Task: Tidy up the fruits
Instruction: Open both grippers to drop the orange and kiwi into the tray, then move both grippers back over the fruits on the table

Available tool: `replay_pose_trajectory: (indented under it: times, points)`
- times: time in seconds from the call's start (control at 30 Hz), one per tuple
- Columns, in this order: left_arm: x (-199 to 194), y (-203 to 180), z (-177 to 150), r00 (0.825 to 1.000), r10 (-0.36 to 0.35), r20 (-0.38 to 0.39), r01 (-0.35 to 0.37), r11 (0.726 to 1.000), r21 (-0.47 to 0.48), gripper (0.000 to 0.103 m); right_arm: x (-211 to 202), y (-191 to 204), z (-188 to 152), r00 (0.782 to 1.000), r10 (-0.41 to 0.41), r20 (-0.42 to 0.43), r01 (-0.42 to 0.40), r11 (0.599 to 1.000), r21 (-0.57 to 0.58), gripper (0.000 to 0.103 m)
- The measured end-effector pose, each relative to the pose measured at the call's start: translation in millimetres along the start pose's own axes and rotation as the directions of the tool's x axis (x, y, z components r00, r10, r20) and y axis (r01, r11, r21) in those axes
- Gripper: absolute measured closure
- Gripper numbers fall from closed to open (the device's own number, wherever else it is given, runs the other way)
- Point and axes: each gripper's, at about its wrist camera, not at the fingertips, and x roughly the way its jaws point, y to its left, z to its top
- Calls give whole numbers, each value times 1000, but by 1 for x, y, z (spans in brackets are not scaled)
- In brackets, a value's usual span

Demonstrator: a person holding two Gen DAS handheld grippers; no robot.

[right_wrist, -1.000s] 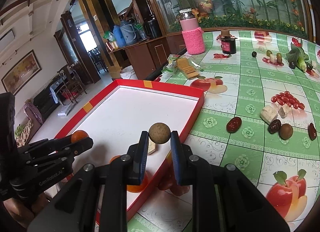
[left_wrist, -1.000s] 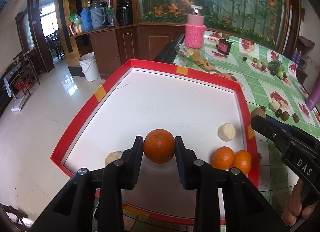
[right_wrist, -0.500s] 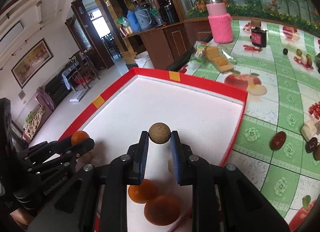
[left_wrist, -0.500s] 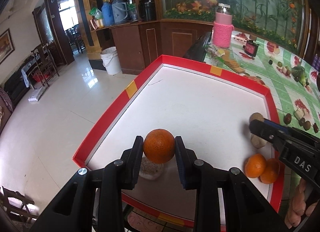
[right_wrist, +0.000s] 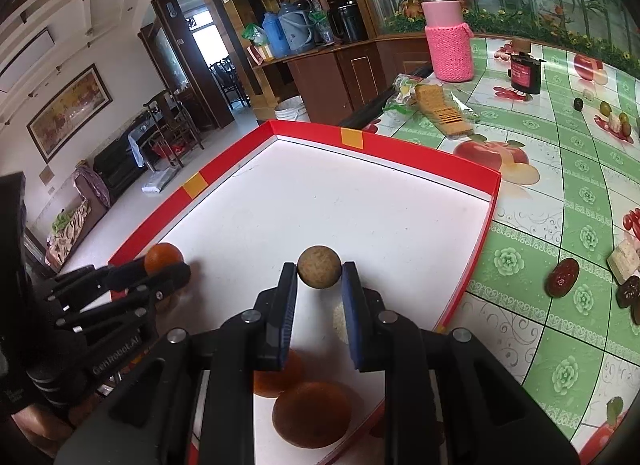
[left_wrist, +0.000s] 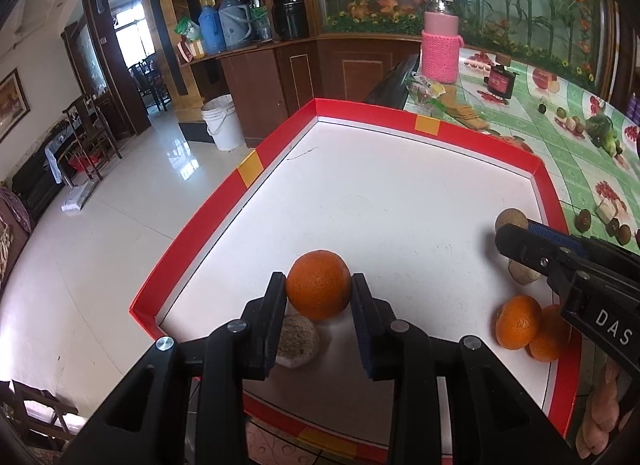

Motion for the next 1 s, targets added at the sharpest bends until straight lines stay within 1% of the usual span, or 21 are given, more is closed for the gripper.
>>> replay_pose_trajectory:
  times: [0.13, 0.2, 0.23, 0.27, 0.33, 0.47, 0.53, 0.6, 0.73, 0.87, 1.0]
  points:
    - [-3, 3, -1, 1000, -15, 3, 15, 1000, -13, 69, 2, -2, 1, 1000, 17, -1, -17, 1000, 15, 77]
    - [-4, 3, -1, 1000, -18, 5, 18, 1000, -15, 68, 1, -4, 1, 1000, 30, -2, -30, 999, 24, 74]
    - [-4, 4, -1, 1000, -20, 6, 20, 1000, -17, 67, 0, -4, 0, 999, 37, -2, -37, 999, 27, 67]
    - [-5, 4, -1, 1000, -20, 6, 20, 1000, -19, 67, -1, -4, 0, 999, 42, -1, -42, 999, 30, 58]
    - [-7, 4, -1, 1000, -22, 8, 22, 1000, -21, 63, -4, -4, 0, 999, 37, 8, -37, 999, 36, 51]
    - [-10, 3, 1, 1000, -23, 13, 24, 999, -24, 56, -13, -10, 4, 998, 42, 45, -45, 997, 63, 51]
    - [-13, 3, 2, 1000, -25, 17, 26, 999, -30, 47, -16, -15, 5, 998, 32, 58, -36, 997, 73, 51]
    - [-15, 2, 3, 999, -26, 23, 27, 999, -30, 45, -19, -19, 7, 997, 30, 64, -36, 996, 87, 51]
    - [-16, -2, 5, 999, -30, 20, 30, 999, -21, 43, -27, -26, 10, 996, 12, 85, -21, 995, 102, 51]
    - [-19, -5, 5, 999, -26, 25, 26, 1000, -8, 43, -44, -38, 12, 991, -18, 132, 4, 994, 109, 51]
    - [-24, -9, 4, 999, -25, 32, 25, 1000, 2, 43, -72, -66, 10, 980, -71, 188, 43, 988, 149, 50]
